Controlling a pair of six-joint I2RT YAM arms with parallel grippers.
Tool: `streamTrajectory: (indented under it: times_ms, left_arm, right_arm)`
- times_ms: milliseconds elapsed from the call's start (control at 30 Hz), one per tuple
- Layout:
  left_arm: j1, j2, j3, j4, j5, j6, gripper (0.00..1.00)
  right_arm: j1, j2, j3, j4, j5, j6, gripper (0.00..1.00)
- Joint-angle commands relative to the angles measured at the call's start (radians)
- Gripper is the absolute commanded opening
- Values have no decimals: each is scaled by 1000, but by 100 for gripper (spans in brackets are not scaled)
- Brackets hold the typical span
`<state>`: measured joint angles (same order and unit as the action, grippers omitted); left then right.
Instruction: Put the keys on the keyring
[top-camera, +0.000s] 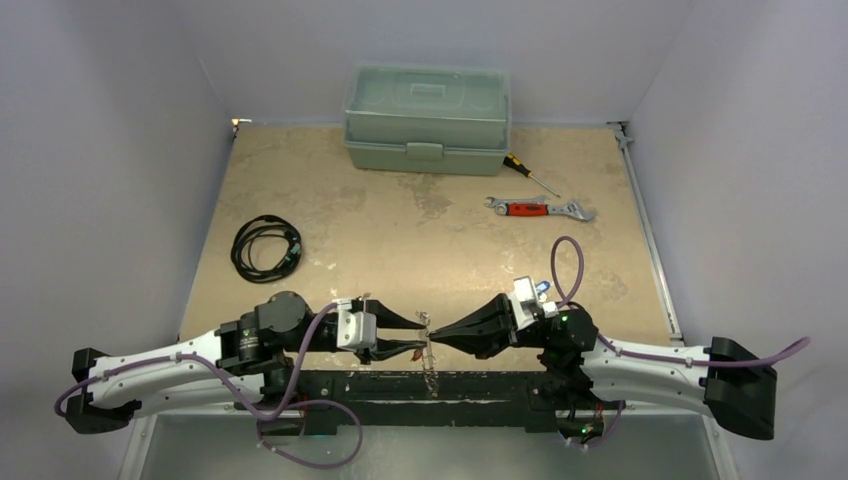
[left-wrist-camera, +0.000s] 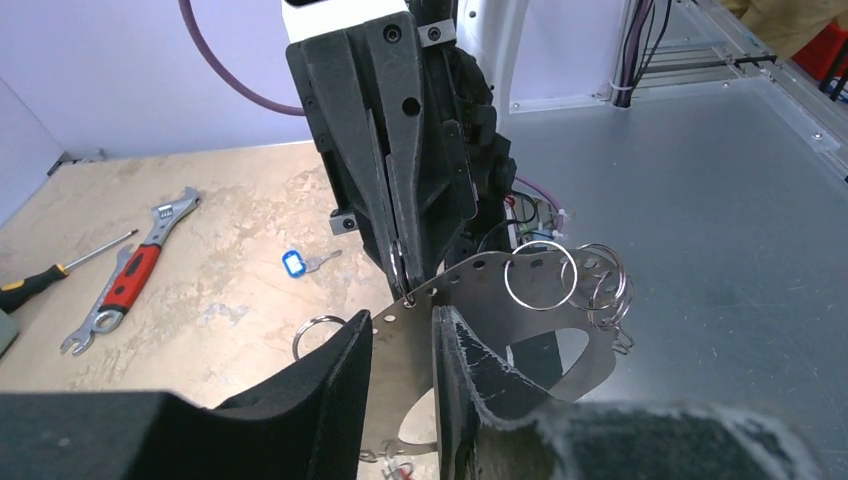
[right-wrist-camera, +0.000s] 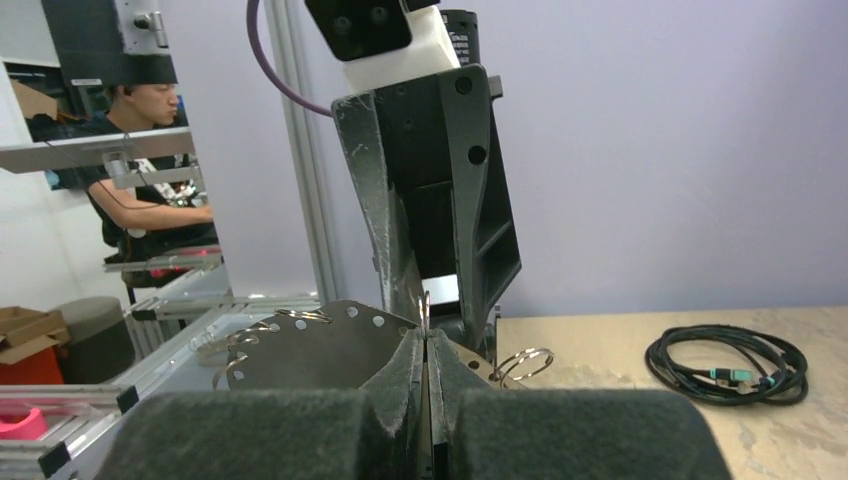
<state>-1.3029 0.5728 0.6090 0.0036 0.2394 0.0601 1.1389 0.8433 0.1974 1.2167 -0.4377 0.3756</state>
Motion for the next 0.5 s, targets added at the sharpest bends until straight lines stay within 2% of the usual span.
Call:
streamTrajectory:
  times_ms: [0,267,467]
  left_arm:
    - [1,9,6,71,32,-21,27]
    - [8,15,3,90,40,-34,23]
    - [14,1,0,91,19,-42,28]
  right_arm:
    - [2,11,-4,167,-14,28,0]
    - [4,39,2,180,-24,25,0]
    - [3,50,7,182,-34,26,0]
